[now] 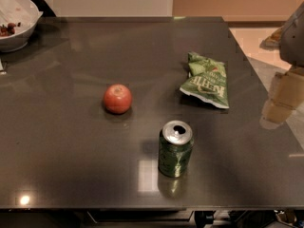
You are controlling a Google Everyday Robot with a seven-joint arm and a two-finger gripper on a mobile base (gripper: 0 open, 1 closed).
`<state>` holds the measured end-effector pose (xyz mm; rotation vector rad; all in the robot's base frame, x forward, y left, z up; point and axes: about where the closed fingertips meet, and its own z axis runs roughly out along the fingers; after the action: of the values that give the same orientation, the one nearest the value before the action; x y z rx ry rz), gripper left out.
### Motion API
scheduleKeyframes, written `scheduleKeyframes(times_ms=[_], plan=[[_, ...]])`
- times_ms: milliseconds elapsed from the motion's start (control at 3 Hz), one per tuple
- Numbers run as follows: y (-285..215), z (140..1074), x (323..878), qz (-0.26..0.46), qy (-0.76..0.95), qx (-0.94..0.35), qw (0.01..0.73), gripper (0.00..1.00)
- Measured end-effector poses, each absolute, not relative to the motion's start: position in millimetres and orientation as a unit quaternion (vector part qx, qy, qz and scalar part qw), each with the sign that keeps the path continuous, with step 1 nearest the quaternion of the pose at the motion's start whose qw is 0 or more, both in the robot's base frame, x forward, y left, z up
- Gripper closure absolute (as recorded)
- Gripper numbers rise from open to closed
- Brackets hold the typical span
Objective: Pick green can
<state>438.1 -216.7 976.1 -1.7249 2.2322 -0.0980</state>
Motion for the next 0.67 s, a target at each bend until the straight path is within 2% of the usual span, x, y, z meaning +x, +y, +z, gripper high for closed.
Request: scheduleKeyframes(times_ms=[667], plan=[[-204.1, 973.8, 435.3, -0.009, 0.768, -0.616, 0.174, 0.0]])
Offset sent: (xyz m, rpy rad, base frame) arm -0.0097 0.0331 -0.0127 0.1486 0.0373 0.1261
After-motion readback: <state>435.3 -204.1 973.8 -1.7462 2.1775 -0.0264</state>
